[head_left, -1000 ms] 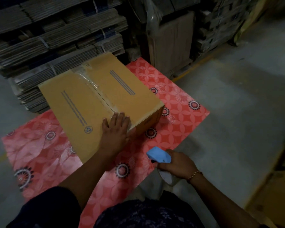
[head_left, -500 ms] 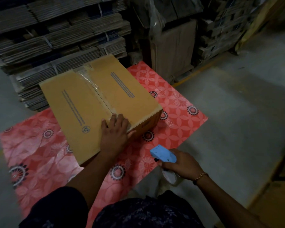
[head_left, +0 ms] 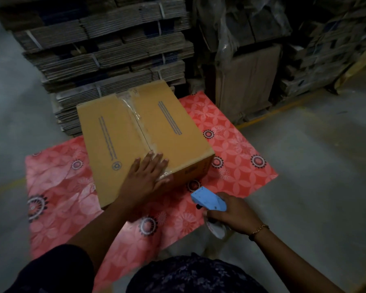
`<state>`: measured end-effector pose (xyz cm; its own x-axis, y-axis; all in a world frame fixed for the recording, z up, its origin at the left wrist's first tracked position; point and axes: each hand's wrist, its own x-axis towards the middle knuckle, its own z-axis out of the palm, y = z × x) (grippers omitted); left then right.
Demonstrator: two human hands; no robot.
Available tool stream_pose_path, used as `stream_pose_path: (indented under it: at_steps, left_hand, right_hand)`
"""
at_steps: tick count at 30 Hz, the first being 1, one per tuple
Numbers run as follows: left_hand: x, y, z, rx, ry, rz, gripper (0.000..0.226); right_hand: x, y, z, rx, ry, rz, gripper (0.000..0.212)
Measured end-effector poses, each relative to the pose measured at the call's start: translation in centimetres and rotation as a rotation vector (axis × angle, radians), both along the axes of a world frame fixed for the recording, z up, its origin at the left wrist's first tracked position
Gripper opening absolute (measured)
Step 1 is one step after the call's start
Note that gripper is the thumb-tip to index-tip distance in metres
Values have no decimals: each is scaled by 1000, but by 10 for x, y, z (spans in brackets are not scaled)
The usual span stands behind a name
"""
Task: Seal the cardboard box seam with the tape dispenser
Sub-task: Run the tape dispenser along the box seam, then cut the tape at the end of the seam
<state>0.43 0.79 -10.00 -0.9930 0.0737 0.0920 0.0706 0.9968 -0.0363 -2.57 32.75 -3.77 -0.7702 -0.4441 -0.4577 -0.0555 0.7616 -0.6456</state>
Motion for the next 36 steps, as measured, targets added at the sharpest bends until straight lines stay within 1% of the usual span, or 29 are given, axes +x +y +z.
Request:
stream_pose_path:
  at_steps: [2, 7, 8, 10, 12, 14, 16, 18, 22, 25, 29, 30, 33, 36]
  left_hand:
    - [0, 2, 0, -34, -37, 9, 70]
    - [-1, 5, 5, -44, -91, 19, 72]
    - [-1, 5, 6, -48, -105, 13, 78]
    - [-1, 6, 7, -48, -146, 9, 98]
    - [0, 8, 10, -35, -162, 37, 108]
    - [1, 10, 9, -24, -152, 58, 104]
    - [1, 17, 8, 10, -108, 101, 85]
    - [0, 26, 8, 1, -76, 168, 78]
    - [-1, 33, 1, -70, -51, 223, 79]
    - [-2, 31, 1, -54, -63, 223, 82]
    - [-2, 31, 3, -43, -64, 217, 80]
    - [-1, 30, 3, -36, -86, 212, 84]
    - [-2, 28, 10, 58, -187, 207, 111]
    - [-4, 45, 39, 315, -229, 217, 128]
  right_hand:
    - [-6, 2, 1, -15, 4, 29, 62]
    - [-19, 8, 6, -52, 10, 68, 58]
    - [-22, 11, 7, -55, 15, 77, 56]
    - [-27, 16, 9, -67, 21, 88, 47]
    - [-32, 23, 11, -82, 30, 103, 36]
    - [-36, 29, 13, -91, 40, 111, 32]
    - [-39, 37, 15, -94, 40, 117, 33]
    - [-41, 42, 18, -89, 39, 137, 32]
    - [-46, 47, 23, -88, 38, 168, 35]
    - [-52, 43, 26, -80, 34, 198, 27]
    - [-65, 31, 37, -82, 2, 273, 23]
    - [-70, 27, 41, -95, -16, 281, 26]
    - [-88, 11, 51, -75, -70, 347, 41]
    - [-112, -7, 65, 12, -97, 482, 49]
